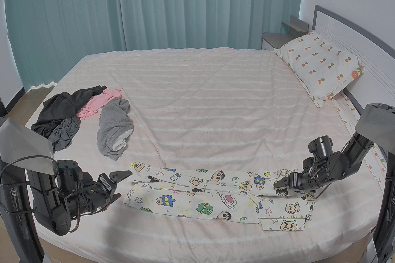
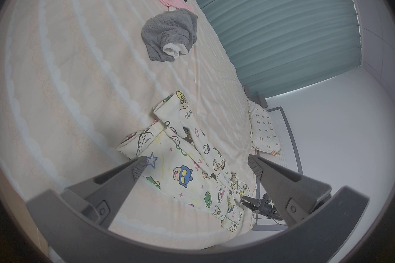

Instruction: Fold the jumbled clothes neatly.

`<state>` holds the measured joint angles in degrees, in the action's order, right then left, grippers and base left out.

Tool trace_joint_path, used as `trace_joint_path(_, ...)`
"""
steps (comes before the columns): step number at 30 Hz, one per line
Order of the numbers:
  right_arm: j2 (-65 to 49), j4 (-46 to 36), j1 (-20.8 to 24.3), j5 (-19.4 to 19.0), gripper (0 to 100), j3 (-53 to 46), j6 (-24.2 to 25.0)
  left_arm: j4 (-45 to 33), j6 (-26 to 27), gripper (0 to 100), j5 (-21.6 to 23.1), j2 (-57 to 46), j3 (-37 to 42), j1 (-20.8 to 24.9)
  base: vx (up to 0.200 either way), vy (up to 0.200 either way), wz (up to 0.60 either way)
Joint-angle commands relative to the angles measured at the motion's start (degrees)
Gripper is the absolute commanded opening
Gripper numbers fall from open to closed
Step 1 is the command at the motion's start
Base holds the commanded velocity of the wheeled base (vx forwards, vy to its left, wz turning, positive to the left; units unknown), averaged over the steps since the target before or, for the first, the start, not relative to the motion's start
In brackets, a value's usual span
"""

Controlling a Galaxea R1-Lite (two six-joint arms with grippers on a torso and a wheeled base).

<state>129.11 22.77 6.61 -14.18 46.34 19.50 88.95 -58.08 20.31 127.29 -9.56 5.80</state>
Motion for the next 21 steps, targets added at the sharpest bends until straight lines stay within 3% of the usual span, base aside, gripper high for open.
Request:
trace_joint_path(1,-3.43,-0.01,-0.19,-0.15,100,-0.19,0.01,0.78,-0.02,100,-0.01,0.67,-0.02,0.0,0.0,0.0,0.0)
trace_joint_path(12,-10.19,0.87,1.13,-0.85,100,-1.25,0.8,0.78,0.07,100,-0.01,0.85,-0.11,0.0,0.0,0.0,0.0)
trace_joint_path(18,-4.04,13.18,5.87,-1.03,100,-0.9,4.4,1.05,0.07,100,-0.01,1.11,-0.37,0.17,0.0,0.0,0.0)
trace_joint_path(21,-5.1,14.67,7.81,-0.32,100,-0.81,4.75,1.05,0.07,100,-0.01,1.11,-0.37,0.17,0.0,0.0,0.0)
